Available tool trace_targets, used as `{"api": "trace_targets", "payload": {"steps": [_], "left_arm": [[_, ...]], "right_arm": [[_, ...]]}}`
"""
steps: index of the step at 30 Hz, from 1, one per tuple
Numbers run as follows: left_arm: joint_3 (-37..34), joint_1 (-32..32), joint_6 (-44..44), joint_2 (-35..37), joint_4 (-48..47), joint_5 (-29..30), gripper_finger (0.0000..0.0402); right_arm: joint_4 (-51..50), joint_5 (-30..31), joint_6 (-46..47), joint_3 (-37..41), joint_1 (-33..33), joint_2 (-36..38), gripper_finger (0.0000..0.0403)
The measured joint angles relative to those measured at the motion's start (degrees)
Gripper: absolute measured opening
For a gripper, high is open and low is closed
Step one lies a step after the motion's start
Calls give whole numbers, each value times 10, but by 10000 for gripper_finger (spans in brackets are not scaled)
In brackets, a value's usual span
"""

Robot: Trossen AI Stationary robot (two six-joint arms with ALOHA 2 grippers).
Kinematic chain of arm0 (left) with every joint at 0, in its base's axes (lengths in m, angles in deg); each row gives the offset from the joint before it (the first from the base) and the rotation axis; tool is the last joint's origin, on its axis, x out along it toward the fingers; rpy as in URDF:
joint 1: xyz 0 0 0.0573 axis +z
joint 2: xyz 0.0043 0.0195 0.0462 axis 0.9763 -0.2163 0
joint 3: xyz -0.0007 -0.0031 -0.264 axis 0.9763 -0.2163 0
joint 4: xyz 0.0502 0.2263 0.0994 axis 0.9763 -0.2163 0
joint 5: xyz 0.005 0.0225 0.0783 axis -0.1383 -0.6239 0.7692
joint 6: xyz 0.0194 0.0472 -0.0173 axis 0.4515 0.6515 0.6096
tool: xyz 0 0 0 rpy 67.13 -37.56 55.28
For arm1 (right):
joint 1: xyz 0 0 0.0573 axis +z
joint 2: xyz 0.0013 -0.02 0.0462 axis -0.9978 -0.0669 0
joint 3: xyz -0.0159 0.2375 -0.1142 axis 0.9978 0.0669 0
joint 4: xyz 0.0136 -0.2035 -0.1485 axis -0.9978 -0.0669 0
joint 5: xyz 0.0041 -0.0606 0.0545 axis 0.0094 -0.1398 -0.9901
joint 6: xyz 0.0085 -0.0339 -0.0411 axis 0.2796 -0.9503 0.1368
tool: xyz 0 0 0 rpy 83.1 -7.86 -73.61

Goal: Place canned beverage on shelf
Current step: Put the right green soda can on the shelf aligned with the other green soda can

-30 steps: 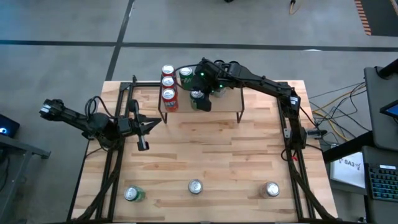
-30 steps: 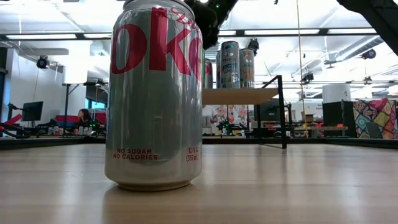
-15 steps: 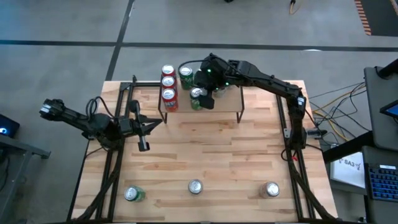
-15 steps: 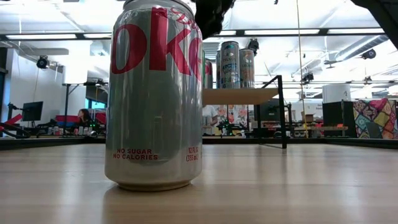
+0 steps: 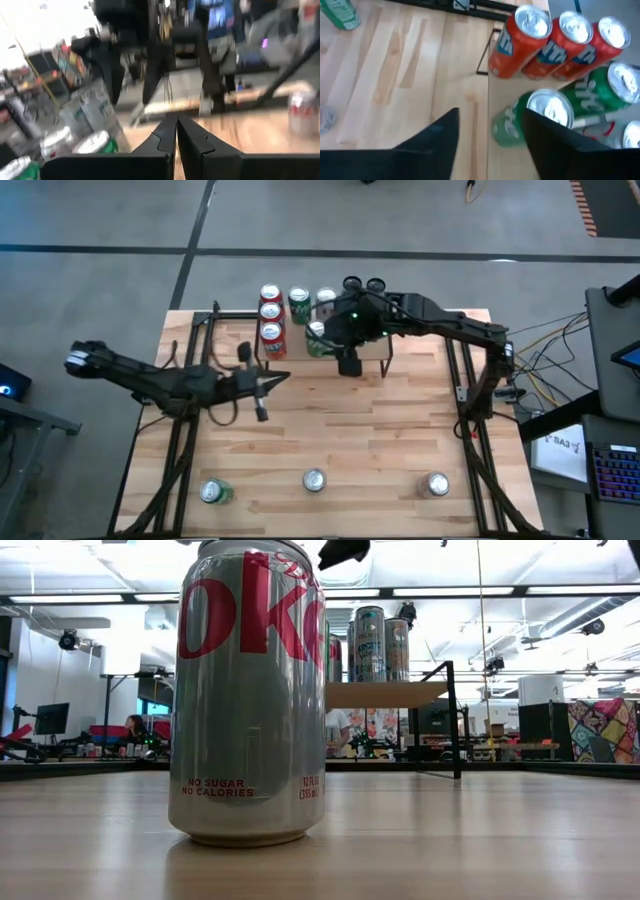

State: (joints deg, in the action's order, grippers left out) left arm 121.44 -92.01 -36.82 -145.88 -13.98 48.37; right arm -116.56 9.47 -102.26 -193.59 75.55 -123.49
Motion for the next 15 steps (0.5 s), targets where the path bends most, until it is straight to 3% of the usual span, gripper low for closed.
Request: {"api": "trace_targets", "payload": {"steps": [6,12,15], "left_arm": [[70,28,-16,-60,-101,0,0],[162,67,-16,-108,-239,0,0],[194,85,-18,-139,-266,-5,0]], "right_arm": [[79,7,13,134,0,70,104],[190,101,18,265,0,123,30],[241,121,19,314,-3,131,12]]}}
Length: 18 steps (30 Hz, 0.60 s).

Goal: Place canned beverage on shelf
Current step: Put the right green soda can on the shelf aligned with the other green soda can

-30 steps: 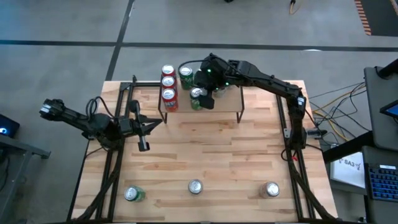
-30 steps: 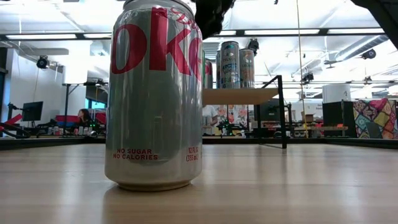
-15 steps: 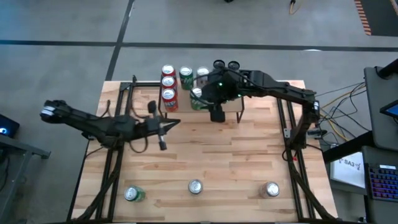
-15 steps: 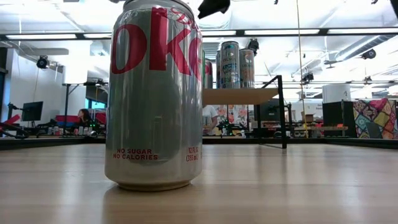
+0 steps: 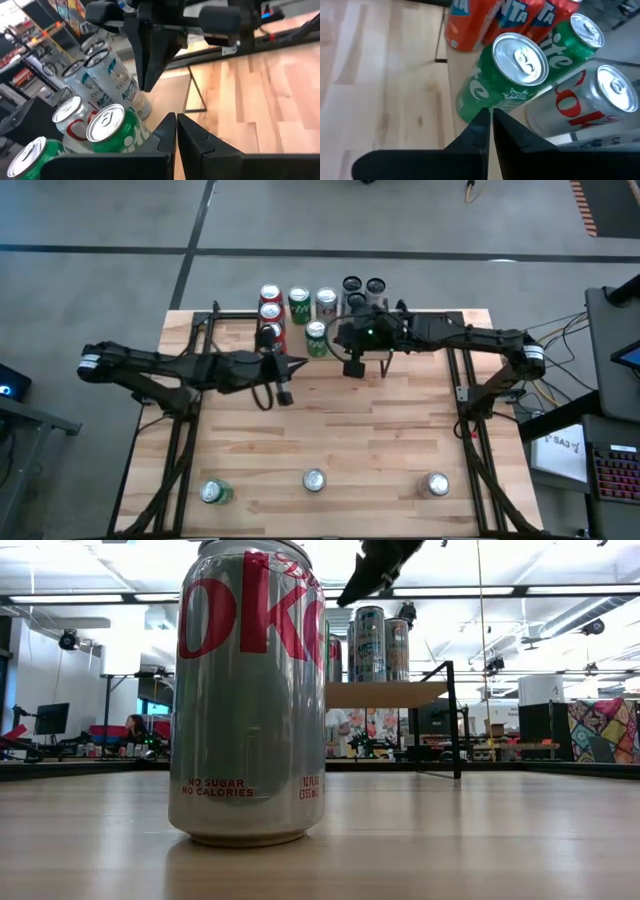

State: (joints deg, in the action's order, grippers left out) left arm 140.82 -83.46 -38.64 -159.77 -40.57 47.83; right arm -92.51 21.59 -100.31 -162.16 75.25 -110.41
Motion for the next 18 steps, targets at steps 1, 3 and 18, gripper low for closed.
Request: {"api": "trace_targets", "payload": {"steps": [1,3,18], "left_arm": [[7,5,0,-10,-3,-1,0],[18,11,1,-27,-3,-3,0],[31,17,-2,-35,-11,3,0]], "right_arm": [[16,3,0,12,0,0,11],[38,8,-1,32,0,0,9],[103,30,-22,49,-2,-20,9]]}}
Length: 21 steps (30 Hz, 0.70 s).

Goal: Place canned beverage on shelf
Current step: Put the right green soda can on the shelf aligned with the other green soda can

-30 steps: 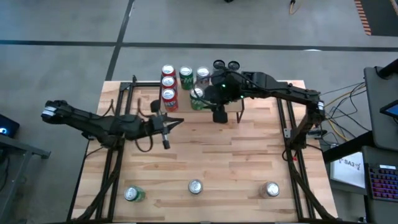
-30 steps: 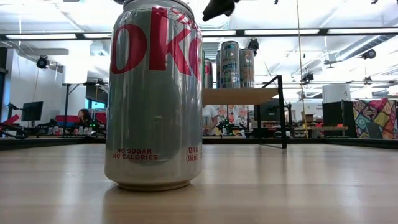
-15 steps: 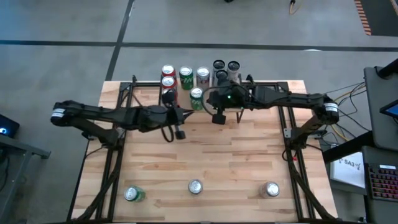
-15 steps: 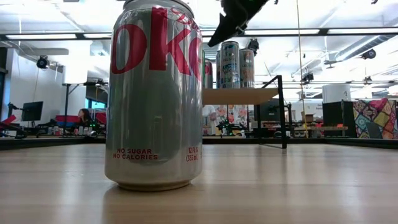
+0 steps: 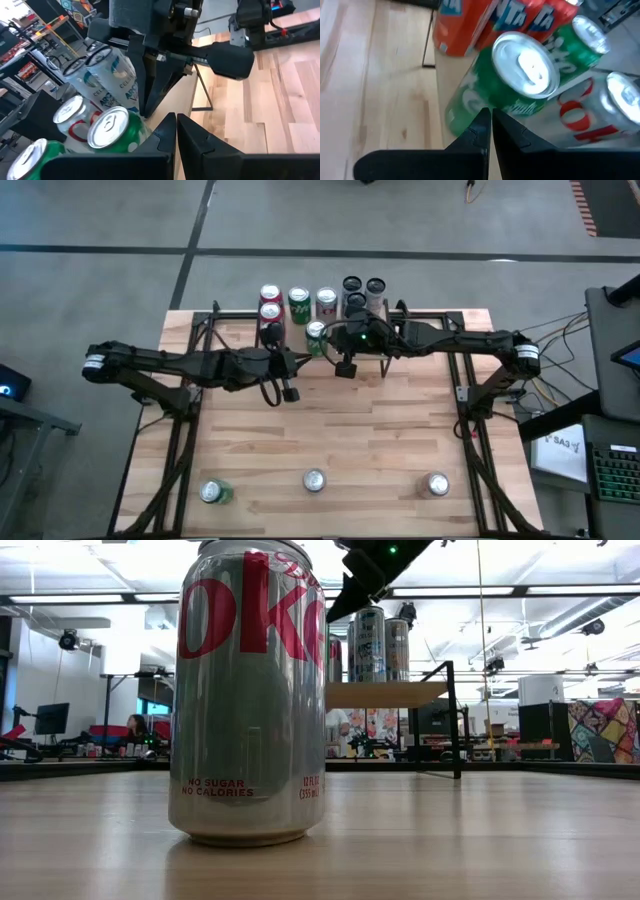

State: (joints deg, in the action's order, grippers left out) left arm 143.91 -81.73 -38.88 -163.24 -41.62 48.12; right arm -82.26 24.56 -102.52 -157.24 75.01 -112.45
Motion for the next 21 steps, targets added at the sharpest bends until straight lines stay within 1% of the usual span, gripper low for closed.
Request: {"api": "trace_targets", "payload": {"steps": [6,10,15,18,21], "left_arm": [[0,0,-2,3,-3,1,0],[0,-1,-12,-7,-3,0,0],[0,1,-42,-30,0,2,0],[-1,4,-45,-51,15,23,0],[1,10,-45,-71,26,74,0]], "right_arm": [[28,-1,-7,3,-11,0,9],[46,0,-11,11,-24,0,9],[34,0,-13,13,-25,6,9],[27,0,-6,13,-19,18,9],[16,0,1,12,-13,32,9]]}}
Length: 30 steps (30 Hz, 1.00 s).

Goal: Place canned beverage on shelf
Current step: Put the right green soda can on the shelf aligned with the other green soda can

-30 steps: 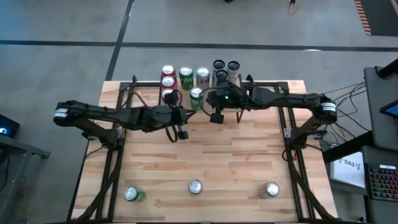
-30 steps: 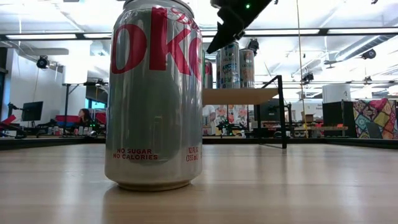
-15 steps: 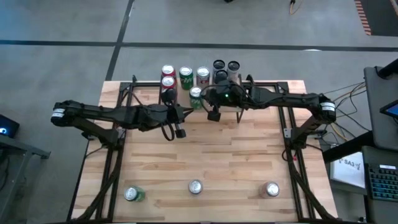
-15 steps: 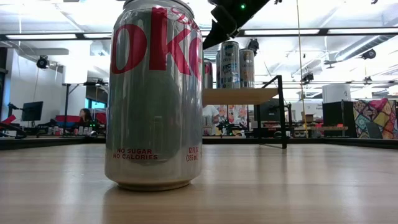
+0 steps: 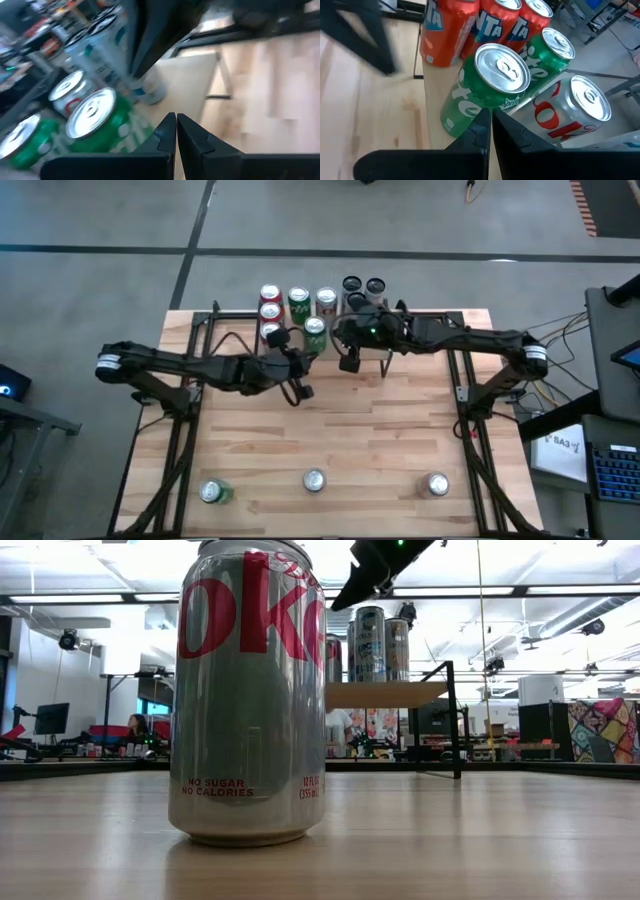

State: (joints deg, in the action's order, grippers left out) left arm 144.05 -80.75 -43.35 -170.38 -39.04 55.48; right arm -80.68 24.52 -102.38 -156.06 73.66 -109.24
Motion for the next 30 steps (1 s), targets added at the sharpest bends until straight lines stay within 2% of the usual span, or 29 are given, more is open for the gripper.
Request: {"api": "trace_targets", "payload": {"steps": [3,14,25,27,30], "left_arm": [[8,10,2,-16,-4,29,0],[29,55,5,-41,-1,31,0],[27,60,-14,-39,-1,33,0],[27,55,-17,-39,11,22,0],[27,50,-25,-40,49,-24,0]], "right_arm": [[-13,0,7,1,5,12,9],[-41,0,20,1,15,34,9],[-43,0,21,2,15,29,9],[-51,0,21,3,15,29,9],[-60,0,21,3,15,29,9]]}}
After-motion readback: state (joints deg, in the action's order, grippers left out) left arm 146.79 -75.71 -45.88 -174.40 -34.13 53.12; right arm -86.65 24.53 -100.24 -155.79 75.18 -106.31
